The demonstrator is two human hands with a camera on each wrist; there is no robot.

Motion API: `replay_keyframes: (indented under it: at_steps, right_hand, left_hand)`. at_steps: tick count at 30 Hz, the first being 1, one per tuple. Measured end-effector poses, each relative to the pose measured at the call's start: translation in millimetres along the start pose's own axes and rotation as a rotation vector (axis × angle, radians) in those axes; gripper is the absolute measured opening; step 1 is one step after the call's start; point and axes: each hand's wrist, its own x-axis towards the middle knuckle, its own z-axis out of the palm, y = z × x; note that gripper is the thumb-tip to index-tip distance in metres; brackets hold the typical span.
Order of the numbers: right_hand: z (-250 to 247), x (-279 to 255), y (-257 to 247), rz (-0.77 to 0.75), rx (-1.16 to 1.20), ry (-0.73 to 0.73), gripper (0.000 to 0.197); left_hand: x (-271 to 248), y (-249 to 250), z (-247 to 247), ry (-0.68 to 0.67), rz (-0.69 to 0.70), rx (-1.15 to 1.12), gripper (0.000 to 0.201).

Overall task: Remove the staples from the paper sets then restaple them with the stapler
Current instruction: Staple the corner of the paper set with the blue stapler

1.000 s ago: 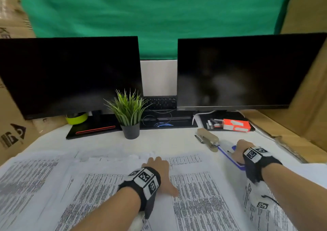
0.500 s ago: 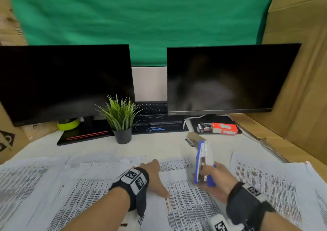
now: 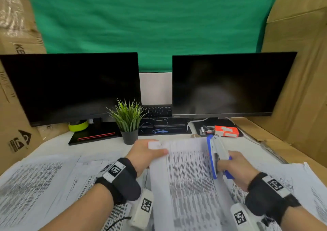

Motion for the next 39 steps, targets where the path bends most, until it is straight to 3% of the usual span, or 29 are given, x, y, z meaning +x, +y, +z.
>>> replay_keyframes:
  at_steps: [2, 5, 7, 9, 13, 17, 19, 22, 24, 26, 28, 35, 39]
  right_hand:
    - [-5, -13, -24, -0.129, -0.051, 0.035, 0.009]
    - [-7, -35, -63, -0.347, -0.061, 0.192, 0.016]
    - [-6, -50, -82, -0.455, 0.033, 0.246, 0.020]
    - [-3, -63, -86, -0.503, 0.135, 0.230, 0.026]
    - [10, -71, -55, -0.362, 0.114, 0.169, 0.026]
    - [5, -61, -38, -0.329, 0.135, 0.236, 0.020]
    - [-2, -56, -46, -0.420, 0.152, 0.332, 0.023]
    - [-15, -56, -75, -0.714, 0.136, 0.543, 0.038]
    - [-18, -61, -99, -0.874, 0.192, 0.547, 0.036]
    - [-16, -64, -119, -0.967, 0.196, 0.513, 0.049]
    - [-8, -65, -134, -1.015, 0.133, 0.492, 0.051]
    - [18, -57, -148, -1.090, -0.133, 0.539, 0.028]
    - [22, -52, -154, -1.073, -0.145, 0.634, 0.036]
  left_hand:
    - [-6, 18, 3, 0.102, 0.059, -0.118, 0.020]
    - [-17, 54, 10, 0.227, 0.306, -0.082, 0.015]
    - [-27, 73, 13, 0.313, 0.477, -0.058, 0.017]
    - [-37, 79, 16, 0.374, 0.562, -0.066, 0.021]
    - [-51, 44, 29, 0.334, 0.377, -0.067, 0.026]
    - [-48, 35, 31, 0.246, 0.261, -0.067, 0.026]
    - [-46, 43, 29, 0.237, 0.248, -0.089, 0.022]
    - [-49, 52, 26, 0.199, 0.255, -0.087, 0.025]
    - [-49, 53, 27, 0.184, 0.265, -0.078, 0.024]
    - [-50, 53, 30, 0.168, 0.279, -0.080, 0.024]
    - [-52, 55, 35, 0.142, 0.293, -0.088, 0.023]
    - [-65, 67, 43, 0.074, 0.359, -0.126, 0.023]
    - [-72, 70, 44, 0.062, 0.383, -0.099, 0.024]
